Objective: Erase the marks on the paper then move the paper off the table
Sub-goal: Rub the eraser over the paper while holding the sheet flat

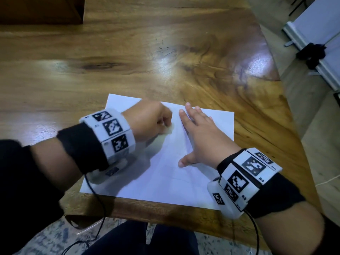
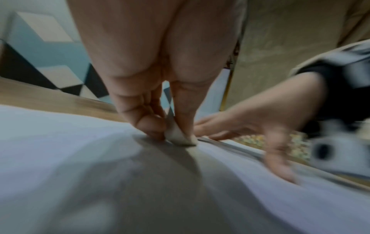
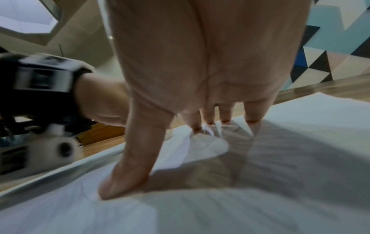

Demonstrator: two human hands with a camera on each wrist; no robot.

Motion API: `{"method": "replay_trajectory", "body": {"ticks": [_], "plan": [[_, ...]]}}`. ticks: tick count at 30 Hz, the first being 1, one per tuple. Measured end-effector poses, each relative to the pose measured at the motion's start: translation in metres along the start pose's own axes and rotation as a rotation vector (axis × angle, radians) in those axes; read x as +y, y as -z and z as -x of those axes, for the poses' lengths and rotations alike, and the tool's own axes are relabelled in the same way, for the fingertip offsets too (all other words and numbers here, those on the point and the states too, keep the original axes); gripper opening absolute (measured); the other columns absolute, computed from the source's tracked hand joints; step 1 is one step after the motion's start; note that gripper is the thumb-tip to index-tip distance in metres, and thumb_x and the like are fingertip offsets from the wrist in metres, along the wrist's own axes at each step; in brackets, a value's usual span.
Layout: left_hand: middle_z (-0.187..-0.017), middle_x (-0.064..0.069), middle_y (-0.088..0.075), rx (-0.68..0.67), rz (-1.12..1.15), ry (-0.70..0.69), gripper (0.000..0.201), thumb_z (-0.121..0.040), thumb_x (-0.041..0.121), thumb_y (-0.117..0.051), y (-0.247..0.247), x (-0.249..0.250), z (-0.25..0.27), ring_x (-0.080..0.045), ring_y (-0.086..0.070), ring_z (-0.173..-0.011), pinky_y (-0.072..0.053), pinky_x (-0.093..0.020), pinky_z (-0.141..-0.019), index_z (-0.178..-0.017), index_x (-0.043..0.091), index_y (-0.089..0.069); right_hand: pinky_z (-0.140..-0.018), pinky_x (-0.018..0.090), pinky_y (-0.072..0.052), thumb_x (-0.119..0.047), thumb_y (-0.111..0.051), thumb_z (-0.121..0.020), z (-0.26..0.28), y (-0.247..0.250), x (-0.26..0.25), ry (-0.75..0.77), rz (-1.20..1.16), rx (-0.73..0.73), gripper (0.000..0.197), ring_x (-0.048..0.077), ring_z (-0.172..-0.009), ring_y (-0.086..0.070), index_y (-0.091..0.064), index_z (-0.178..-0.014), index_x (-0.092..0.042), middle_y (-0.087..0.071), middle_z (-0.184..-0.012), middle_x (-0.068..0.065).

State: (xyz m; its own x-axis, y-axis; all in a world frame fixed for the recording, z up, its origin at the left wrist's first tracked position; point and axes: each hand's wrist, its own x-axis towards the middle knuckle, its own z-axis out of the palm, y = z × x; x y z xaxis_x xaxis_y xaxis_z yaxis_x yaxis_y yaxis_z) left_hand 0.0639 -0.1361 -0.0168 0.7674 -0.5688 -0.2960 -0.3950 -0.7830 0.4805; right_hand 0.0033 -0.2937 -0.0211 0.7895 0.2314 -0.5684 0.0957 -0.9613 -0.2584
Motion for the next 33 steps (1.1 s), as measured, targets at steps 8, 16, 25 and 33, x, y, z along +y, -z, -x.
{"method": "replay_trajectory", "body": {"ticks": [8,16,25,33], "plan": [[-0.079,0.001,-0.058,0.025,-0.027,-0.037,0.013,-0.08,0.014,-0.061,0.002,0.005,-0.008,-0.015,-0.048,-0.074,-0.031,-0.019,-0.061,-0.092,0.015,-0.067,-0.116,0.036,0.008,-0.051,-0.08,-0.063,0.0,-0.002,-0.002,-0.005,-0.005,0.014,0.133,0.016,-0.142,0.024,0.016,-0.149,-0.019,0.031,-0.153,-0.004],[-0.075,0.004,-0.062,-0.202,-0.07,-0.123,0.011,-0.077,0.025,-0.065,-0.006,0.007,0.016,-0.01,-0.048,-0.071,-0.03,-0.015,-0.062,-0.086,0.019,-0.07,-0.116,0.035,0.008,-0.051,-0.08,-0.062,0.0,-0.004,0.001,0.011,-0.027,0.021,0.133,0.015,-0.142,0.024,0.016,-0.149,-0.02,0.03,-0.153,-0.005],[-0.08,-0.009,-0.062,-0.125,-0.036,-0.211,0.009,-0.079,0.016,-0.06,-0.018,0.01,0.019,-0.024,-0.052,-0.073,-0.034,-0.025,-0.064,-0.079,0.01,-0.066,-0.116,0.035,0.007,-0.049,-0.081,-0.062,0.0,-0.003,0.0,0.01,-0.044,0.021,0.133,0.015,-0.142,0.023,0.016,-0.149,-0.018,0.029,-0.154,-0.005],[-0.093,-0.009,-0.064,0.022,-0.033,-0.134,0.016,-0.082,0.018,-0.059,-0.01,0.005,-0.006,-0.023,-0.056,-0.083,-0.031,-0.023,-0.067,-0.094,0.014,-0.068,-0.115,0.034,0.008,-0.051,-0.079,-0.064,0.001,-0.003,-0.001,0.005,-0.028,0.009,0.132,0.015,-0.142,0.024,0.017,-0.149,-0.019,0.031,-0.153,-0.005]]}}
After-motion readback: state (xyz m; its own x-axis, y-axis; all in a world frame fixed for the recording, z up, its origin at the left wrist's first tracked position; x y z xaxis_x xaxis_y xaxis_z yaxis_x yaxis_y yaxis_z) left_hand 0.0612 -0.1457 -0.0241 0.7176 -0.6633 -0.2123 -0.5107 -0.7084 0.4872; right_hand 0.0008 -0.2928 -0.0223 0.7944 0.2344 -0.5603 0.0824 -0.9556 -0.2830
